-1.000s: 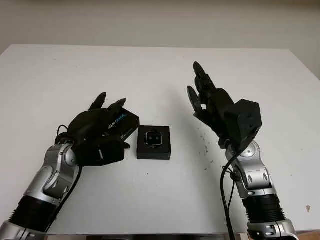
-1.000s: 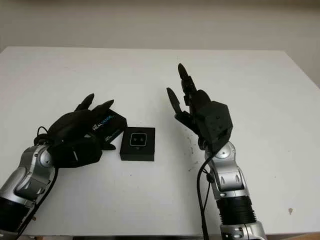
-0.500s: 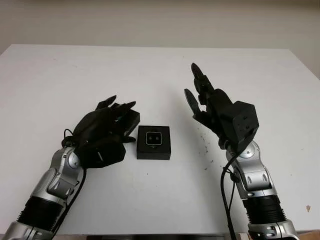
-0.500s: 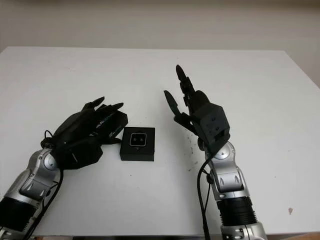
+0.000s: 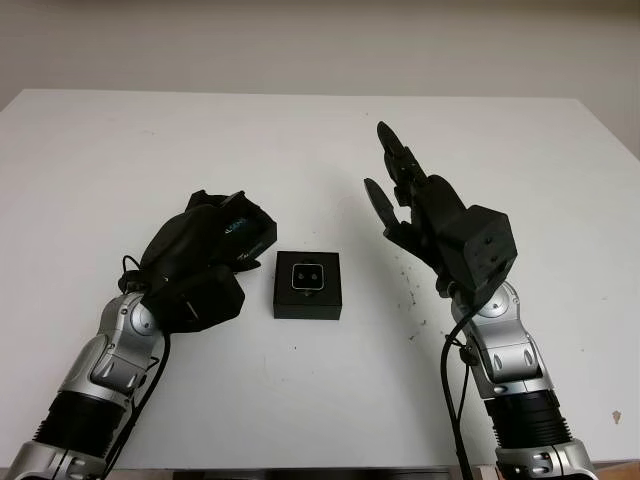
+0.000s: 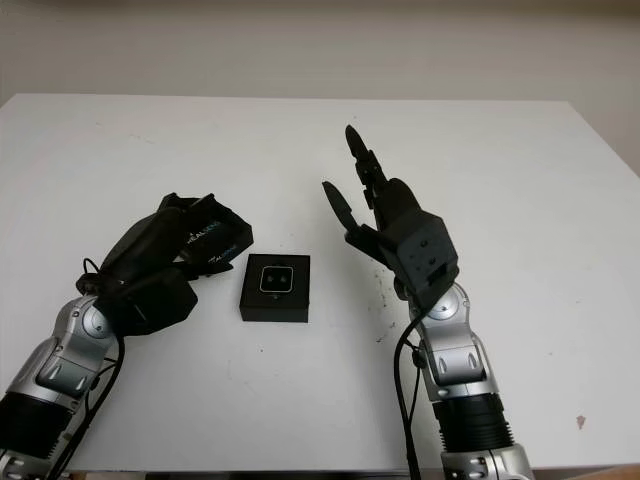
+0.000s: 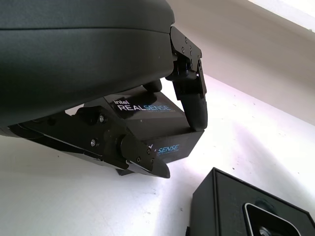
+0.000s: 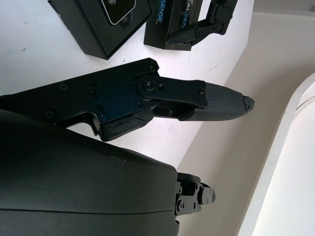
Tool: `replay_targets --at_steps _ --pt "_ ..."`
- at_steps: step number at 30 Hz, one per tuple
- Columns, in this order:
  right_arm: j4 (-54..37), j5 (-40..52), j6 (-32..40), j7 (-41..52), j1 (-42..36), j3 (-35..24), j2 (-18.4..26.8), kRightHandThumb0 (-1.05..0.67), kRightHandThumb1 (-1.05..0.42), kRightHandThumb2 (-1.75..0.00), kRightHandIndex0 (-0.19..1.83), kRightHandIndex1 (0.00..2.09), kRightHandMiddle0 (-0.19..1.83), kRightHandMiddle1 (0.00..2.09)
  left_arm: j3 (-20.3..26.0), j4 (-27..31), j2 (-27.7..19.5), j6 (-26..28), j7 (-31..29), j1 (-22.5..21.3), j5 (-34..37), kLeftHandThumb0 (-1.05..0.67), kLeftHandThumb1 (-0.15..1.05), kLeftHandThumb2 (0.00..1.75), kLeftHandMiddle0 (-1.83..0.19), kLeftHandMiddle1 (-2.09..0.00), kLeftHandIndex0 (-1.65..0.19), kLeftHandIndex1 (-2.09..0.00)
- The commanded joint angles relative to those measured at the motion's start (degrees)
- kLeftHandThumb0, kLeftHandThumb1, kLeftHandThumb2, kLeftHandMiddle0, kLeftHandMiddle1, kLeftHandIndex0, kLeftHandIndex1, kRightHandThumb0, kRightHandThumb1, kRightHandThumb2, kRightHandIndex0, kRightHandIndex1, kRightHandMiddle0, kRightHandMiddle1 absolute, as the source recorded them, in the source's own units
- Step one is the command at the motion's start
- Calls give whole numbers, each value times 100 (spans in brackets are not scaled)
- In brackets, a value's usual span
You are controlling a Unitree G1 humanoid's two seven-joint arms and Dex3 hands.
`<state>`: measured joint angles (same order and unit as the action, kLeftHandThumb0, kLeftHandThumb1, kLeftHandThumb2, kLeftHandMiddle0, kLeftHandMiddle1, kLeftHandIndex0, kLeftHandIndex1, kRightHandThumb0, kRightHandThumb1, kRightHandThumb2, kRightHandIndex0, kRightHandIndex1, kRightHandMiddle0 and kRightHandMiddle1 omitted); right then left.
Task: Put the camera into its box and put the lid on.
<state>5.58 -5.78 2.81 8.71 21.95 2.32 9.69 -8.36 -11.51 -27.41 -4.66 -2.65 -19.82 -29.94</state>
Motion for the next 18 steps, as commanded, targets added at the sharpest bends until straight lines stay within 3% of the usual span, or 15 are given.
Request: replay_targets --at_steps 1,6,18 --pt "38 31 -77 0 -49 -16 20 -72 -105 -51 -6 6 -2 8 -4 -31 -28 53 21 14 -44 -10 102 5 -26 -127 -26 -120" --pt "3 50 -35 56 -79 -12 35 -72 -105 -51 -7 6 -4 7 182 157 -61 47 35 4 92 -12 102 5 -28 -116 -26 -116" --pt "9 60 -101 87 -137 -32 45 -70 -105 -50 -6 6 -4 7 1084 974 52 -368 25 53 1283 -18 101 5 -30 -122 -30 -109"
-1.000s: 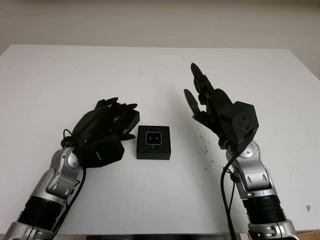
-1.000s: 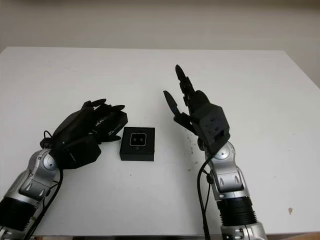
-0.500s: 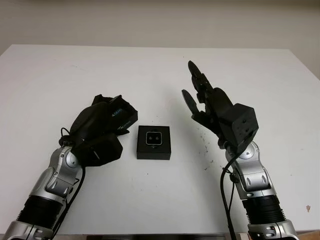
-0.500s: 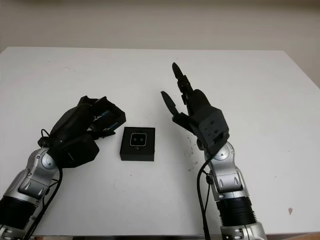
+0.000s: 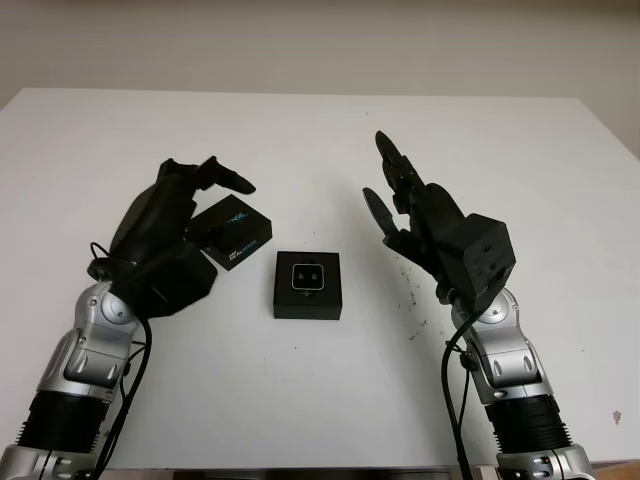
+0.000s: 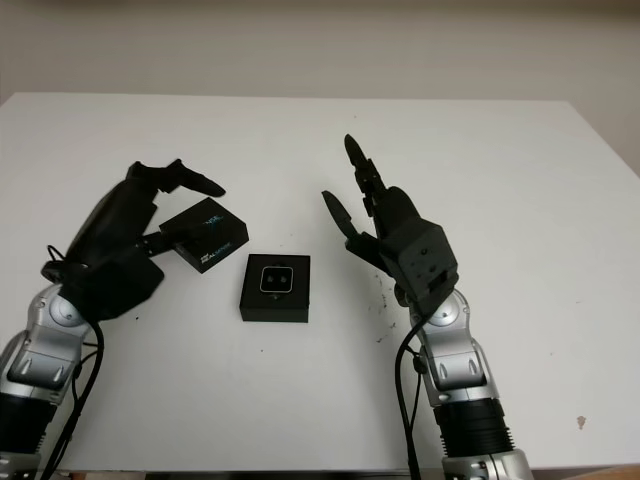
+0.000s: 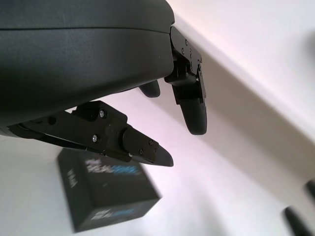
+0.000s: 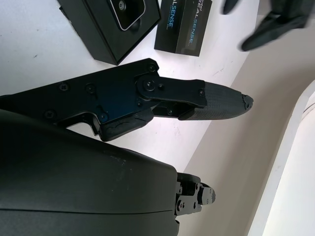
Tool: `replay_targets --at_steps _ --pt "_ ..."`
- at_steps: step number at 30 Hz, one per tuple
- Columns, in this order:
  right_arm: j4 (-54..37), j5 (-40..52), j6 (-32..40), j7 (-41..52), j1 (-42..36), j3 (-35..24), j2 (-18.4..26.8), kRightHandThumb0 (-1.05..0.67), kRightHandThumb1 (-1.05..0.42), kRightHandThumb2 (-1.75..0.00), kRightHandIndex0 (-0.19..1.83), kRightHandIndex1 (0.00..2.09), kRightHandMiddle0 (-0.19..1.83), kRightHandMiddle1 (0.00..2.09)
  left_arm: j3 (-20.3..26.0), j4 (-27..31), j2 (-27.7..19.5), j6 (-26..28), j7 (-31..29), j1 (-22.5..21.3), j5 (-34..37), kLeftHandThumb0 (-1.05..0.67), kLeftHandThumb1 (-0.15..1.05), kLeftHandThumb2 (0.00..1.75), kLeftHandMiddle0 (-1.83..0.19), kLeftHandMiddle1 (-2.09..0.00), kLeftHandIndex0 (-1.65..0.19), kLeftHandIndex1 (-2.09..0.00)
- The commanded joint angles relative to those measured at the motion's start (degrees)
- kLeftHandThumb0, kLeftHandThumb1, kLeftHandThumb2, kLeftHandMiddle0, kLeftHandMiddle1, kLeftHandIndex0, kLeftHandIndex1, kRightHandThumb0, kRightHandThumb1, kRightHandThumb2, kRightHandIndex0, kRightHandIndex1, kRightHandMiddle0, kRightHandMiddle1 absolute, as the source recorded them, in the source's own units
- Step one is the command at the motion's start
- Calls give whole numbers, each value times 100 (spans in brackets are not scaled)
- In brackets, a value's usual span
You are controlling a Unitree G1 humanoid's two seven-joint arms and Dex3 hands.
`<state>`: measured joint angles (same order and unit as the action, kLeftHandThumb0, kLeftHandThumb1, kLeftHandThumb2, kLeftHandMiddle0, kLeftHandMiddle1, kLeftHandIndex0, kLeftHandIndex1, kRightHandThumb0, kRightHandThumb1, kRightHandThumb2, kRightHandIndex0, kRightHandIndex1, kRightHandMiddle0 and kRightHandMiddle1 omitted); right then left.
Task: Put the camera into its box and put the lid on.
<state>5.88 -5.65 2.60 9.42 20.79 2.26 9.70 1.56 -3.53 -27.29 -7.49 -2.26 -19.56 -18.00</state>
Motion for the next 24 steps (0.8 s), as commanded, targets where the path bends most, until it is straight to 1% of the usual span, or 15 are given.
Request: replay_targets --at_steps 1,6,10,11,13,14,15,17,18,21,24 --pt "-18 54 -75 29 -20 -26 47 -71 -105 -50 -6 6 -4 6 137 276 59 -86 -43 57 192 -19 101 5 -31 -122 -30 -109" --pt "1 61 -64 65 -13 -27 48 -70 -105 -50 -7 5 -4 6 264 694 132 -99 -261 183 637 -20 103 6 -31 -121 -28 -107" --pt "44 72 -99 64 -6 -33 39 -70 -105 -49 -7 5 -4 6 237 929 79 -89 -276 249 498 -20 103 5 -29 -117 -27 -106" --pt "56 69 -117 61 -4 -33 40 -70 -105 -49 -7 5 -4 6 193 1037 19 107 -330 258 346 -21 102 5 -30 -108 -26 -102" --pt "77 78 -145 61 3 -39 36 -70 -105 -49 -7 5 -4 6 51 1221 -204 523 -597 250 -47 -32 100 5 -30 -52 -22 -62" --pt "85 82 -147 63 8 -41 35 -70 -105 -49 -7 6 -4 6 -43 1306 -332 753 -787 227 -276 -45 98 5 -23 -25 -19 -36" --pt "87 84 -147 65 10 -42 35 -70 -105 -49 -7 6 -4 6 -138 1379 -426 991 -978 191 -476 -53 98 5 -16 -14 -15 -23" --pt "99 73 -174 63 13 -39 39 -70 -105 -49 -7 6 -4 6 -307 1467 -552 1373 -1344 95 -713 -67 97 5 -4 -4 -7 -10" --pt "94 72 -173 69 13 -38 40 -70 -105 -49 -7 6 -4 6 -381 1449 -603 1457 -1491 34 -785 -74 96 5 1 -2 -3 -7" --pt "93 54 -170 85 29 -29 57 -69 -105 -50 -7 5 -4 6 -605 1223 -779 1523 -1900 -220 -939 -83 97 6 7 -2 3 -4" --pt "102 30 -137 74 59 -28 60 -71 -105 -50 -7 5 -3 6 -783 826 -839 1413 -2065 -519 -1037 -87 98 6 10 -3 6 -3"
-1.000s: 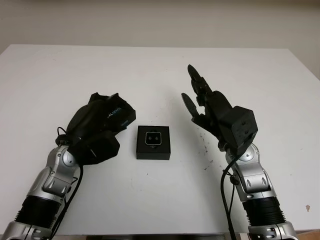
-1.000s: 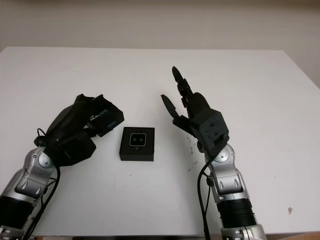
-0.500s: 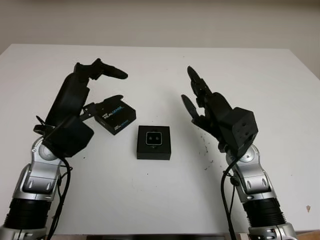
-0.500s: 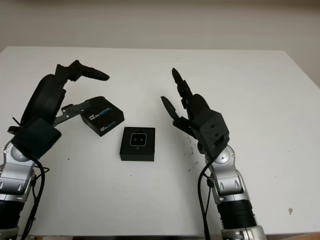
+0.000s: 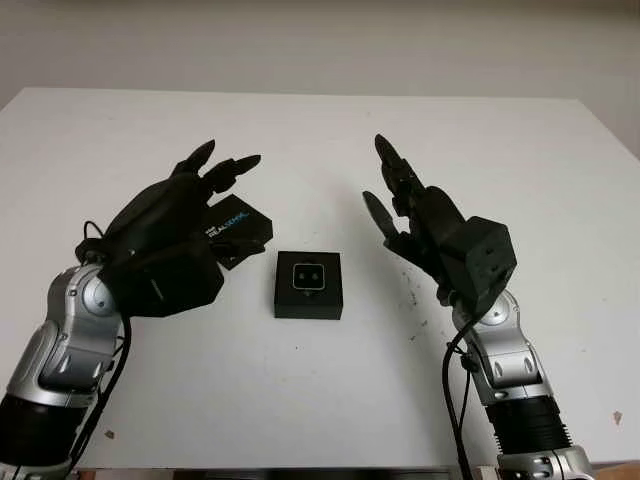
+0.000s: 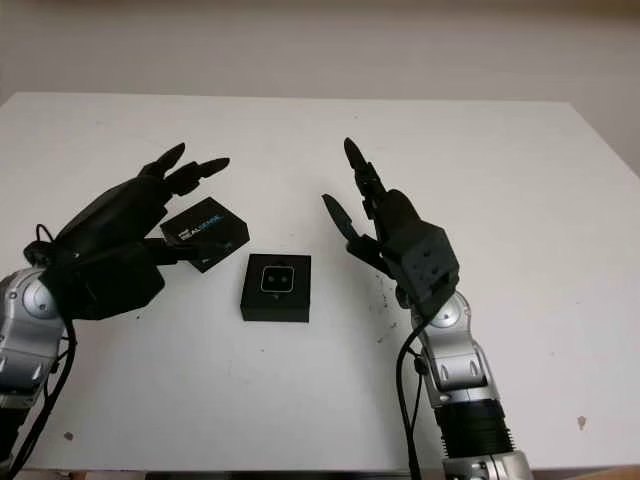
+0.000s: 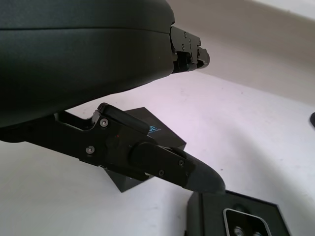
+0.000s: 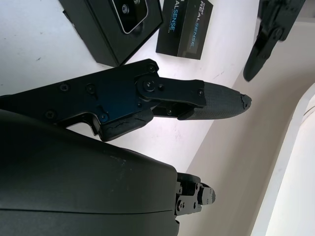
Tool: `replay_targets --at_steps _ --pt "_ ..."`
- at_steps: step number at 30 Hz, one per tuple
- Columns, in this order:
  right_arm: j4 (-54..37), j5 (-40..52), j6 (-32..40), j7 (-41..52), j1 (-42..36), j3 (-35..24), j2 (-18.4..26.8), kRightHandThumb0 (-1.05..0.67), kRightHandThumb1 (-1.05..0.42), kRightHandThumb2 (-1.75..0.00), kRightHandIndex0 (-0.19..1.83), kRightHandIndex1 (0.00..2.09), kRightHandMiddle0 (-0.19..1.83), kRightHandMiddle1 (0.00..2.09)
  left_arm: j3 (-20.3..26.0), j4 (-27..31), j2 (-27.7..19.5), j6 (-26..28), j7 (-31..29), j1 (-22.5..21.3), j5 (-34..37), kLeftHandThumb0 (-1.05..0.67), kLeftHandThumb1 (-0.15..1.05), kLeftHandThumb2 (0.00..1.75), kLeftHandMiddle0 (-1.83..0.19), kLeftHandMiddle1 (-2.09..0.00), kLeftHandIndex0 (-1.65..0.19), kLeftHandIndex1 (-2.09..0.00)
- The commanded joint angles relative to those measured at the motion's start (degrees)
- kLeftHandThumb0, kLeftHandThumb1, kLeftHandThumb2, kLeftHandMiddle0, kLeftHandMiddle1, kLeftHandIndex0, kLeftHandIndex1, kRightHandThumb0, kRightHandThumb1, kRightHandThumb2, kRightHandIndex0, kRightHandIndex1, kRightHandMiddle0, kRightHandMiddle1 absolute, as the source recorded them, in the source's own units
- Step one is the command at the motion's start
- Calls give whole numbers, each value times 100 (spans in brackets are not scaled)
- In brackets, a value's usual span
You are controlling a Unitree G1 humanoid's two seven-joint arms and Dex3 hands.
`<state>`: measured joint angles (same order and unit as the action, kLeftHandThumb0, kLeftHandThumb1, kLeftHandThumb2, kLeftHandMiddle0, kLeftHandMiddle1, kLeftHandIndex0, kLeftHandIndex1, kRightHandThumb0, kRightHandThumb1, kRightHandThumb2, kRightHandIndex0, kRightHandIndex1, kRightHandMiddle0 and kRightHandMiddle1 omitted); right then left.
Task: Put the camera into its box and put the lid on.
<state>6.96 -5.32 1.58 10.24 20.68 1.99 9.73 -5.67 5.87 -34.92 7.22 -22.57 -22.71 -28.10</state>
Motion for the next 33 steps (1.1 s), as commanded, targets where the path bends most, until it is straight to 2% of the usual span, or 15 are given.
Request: replay_targets --at_steps 1,3,9,24,28,33 --pt "-15 -1 -9 -14 79 -5 49 -71 -105 -50 -7 5 -3 6 -128 -315 -55 -140 17 -328 -84 -88 97 5 10 -3 7 -3" --pt "-27 6 29 -21 93 -13 37 -72 -105 -50 -7 5 -3 6 -250 -666 -17 -278 132 -541 -216 -90 96 5 11 -4 7 -4" --pt "-47 -26 59 -70 115 -7 22 -73 -105 -50 -7 5 -3 6 -442 -1219 106 -421 208 -860 -325 -92 95 5 14 -4 10 -4" --pt "-55 108 168 -558 227 -225 -135 -72 -105 -52 -8 5 -7 4 -927 -2125 218 -561 325 -1244 -752 -81 93 5 7 -7 3 -7" --pt "-68 231 250 -577 240 -297 -143 -72 -105 -51 -9 4 -8 4 -1008 -2125 230 -472 374 -1222 -920 -72 90 4 7 -6 -1 -7" --pt "-134 201 351 -549 203 -266 -102 -72 -105 -51 -9 5 -7 5 -1000 -2341 279 -622 743 -1197 -977 -57 87 4 4 -7 -10 -8"
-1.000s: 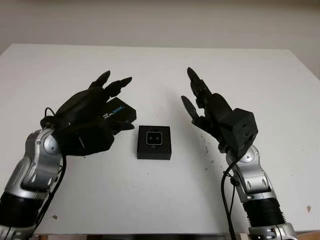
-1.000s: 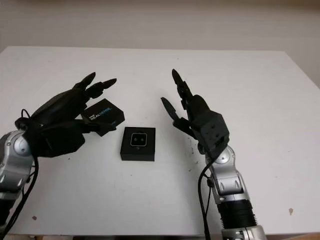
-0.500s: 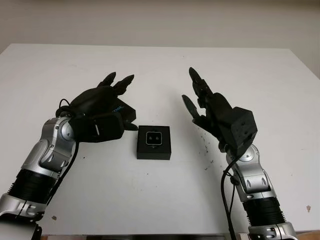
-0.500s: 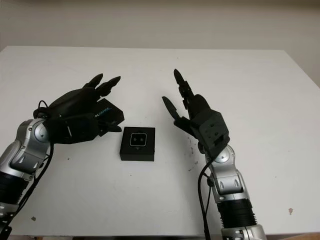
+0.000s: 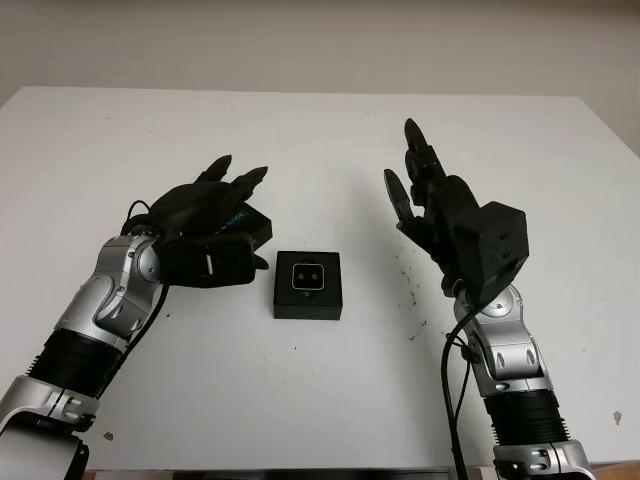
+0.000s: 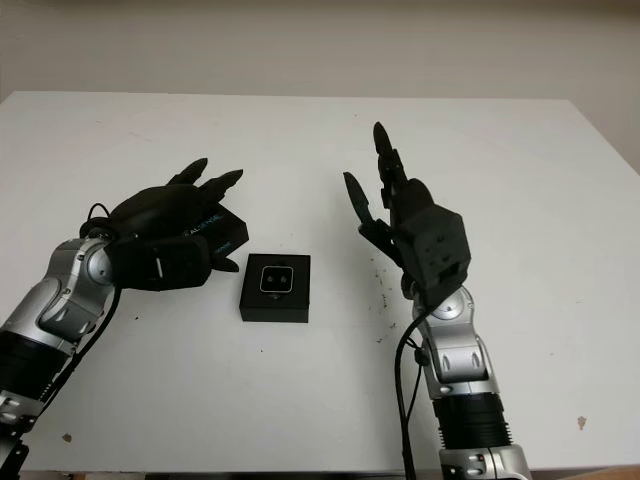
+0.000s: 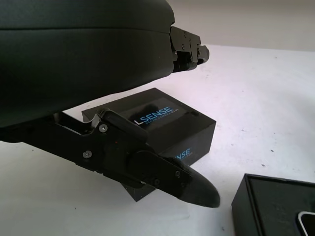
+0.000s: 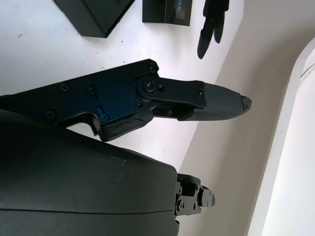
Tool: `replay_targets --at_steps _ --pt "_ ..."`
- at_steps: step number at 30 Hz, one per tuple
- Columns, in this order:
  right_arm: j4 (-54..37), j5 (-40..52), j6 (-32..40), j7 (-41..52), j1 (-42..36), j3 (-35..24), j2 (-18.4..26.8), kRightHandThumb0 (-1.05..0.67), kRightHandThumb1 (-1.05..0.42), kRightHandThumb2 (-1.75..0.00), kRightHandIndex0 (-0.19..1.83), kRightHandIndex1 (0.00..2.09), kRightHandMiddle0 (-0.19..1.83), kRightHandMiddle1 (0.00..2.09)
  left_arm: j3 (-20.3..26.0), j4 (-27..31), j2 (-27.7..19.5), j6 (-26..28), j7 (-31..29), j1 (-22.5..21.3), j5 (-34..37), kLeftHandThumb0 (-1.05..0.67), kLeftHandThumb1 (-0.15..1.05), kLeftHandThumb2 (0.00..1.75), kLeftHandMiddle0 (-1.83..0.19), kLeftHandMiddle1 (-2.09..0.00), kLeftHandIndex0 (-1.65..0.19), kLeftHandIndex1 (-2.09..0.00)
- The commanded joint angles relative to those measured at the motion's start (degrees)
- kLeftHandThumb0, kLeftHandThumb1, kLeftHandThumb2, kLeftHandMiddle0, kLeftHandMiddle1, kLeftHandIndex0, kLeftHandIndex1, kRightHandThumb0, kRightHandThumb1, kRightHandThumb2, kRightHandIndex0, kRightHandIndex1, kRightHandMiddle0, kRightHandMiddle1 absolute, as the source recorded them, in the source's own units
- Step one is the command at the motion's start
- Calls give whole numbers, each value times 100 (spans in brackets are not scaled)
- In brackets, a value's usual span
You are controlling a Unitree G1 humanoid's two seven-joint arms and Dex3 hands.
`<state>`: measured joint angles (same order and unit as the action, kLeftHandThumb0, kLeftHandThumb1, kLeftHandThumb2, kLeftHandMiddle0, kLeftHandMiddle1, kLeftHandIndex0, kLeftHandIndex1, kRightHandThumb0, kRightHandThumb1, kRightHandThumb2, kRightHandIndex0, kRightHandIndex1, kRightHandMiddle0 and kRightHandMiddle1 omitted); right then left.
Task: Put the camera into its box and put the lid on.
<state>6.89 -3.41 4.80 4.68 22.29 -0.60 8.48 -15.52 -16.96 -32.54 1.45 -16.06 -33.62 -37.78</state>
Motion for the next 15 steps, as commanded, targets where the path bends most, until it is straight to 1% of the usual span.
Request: replay_targets --at_steps 1,5,11,15 --pt "-127 7 35 11 37 -3 24 -72 -105 -51 -9 5 -6 5 -9 -112 45 -88 154 -116 0 -53 87 5 1 -7 -12 -8" --pt "-143 -42 45 3 30 27 27 -73 -105 -51 -7 6 -5 6 -11 -254 60 -129 217 -168 30 -47 87 5 -2 -7 -15 -8" --pt "-168 -104 -18 27 -5 55 52 -71 -105 -52 -7 6 -5 6 -43 -563 93 -294 154 -220 132 -47 87 5 -2 -6 -16 -7" --pt "-181 -126 -18 13 -31 37 57 -71 -105 -52 -6 6 -4 6 -80 -722 110 -417 158 -222 172 -46 88 6 -6 -7 -19 -7"
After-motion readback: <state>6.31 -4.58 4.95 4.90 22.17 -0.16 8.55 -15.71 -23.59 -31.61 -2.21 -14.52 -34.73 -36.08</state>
